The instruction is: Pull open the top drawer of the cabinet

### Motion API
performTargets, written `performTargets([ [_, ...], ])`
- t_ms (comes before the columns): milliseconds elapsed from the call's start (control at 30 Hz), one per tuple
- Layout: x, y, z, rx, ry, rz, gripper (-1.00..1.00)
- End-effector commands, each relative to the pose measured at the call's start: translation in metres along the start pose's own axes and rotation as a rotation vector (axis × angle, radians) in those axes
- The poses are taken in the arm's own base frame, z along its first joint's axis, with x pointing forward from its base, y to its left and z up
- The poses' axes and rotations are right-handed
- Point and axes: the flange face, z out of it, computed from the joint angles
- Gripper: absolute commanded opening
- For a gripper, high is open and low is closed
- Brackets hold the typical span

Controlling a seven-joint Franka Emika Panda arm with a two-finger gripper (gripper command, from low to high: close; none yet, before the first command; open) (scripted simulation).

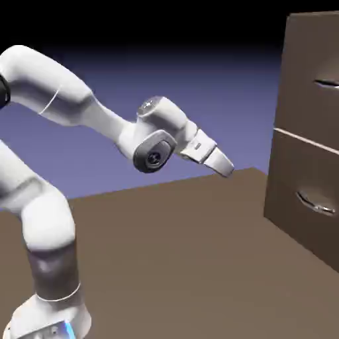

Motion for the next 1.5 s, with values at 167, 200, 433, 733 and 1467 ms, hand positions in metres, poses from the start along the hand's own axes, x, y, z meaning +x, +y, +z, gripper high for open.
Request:
performTargets([
  [167, 0.048, -0.05, 0.013, 0.105, 0.078, 0.268, 0.0],
  [200, 0.055, -0.057, 0.015, 0.125, 0.088, 0.313, 0.0],
  [433, 0.104, -0.108, 0.035, 0.278, 0.136, 0.623, 0.0],
  [733, 0.154, -0.16, 0.067, 0.506, 0.133, 1.015, 0.0],
  [1467, 0.222, -0.226, 0.151, 0.826, 0.008, 1.486, -1.0],
])
